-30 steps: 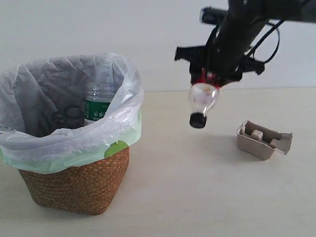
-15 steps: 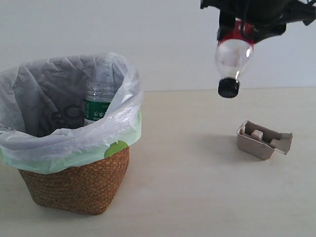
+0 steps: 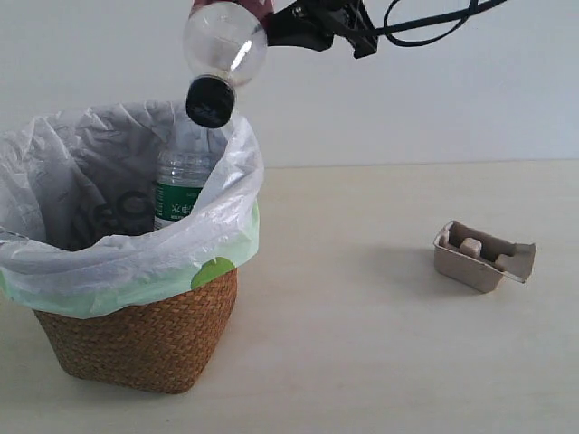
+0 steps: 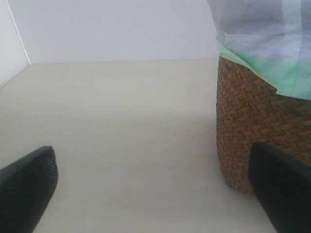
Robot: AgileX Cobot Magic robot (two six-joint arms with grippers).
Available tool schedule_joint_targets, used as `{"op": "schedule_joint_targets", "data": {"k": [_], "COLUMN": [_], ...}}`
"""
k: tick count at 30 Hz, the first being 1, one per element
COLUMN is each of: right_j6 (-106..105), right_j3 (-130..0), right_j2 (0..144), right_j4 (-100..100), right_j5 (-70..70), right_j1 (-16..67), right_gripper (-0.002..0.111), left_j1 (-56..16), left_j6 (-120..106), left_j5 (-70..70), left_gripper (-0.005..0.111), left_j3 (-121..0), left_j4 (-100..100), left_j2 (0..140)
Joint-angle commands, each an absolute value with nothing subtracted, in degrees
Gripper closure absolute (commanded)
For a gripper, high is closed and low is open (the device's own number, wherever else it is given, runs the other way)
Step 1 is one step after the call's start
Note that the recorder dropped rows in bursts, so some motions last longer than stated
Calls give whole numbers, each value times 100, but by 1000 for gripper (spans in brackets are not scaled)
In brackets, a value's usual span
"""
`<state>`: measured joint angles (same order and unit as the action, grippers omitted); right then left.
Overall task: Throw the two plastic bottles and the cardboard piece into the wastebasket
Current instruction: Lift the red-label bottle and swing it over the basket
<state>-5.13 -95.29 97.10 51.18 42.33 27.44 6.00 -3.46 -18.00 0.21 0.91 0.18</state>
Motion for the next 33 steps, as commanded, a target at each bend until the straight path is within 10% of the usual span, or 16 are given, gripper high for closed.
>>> {"op": "schedule_joint_targets", "data": {"k": [1,10,23,33], "right_j6": [-336,3624,-1580,-2043], "right_j3": [-9548,-9548,-9548,-9548], "right_j2": [9694,9015,9380,9380], "right_j4": [3679,-2342,6128,4688], "right_j5": [4075,5831,3221,2868], "right_j1": [2613,2567,3234,3519], "right_gripper": [108,108,108,108], "left_j1": [614,614,614,614], "left_j6": [-296,-296,-296,-296], "left_j5": [-1764,-1764,-1764,-1764], "left_gripper": [-1,-1,-1,-1], "left_j3": [0,0,0,0], "left_j4": [102,102,102,102], "left_j2": [0,0,0,0]}}
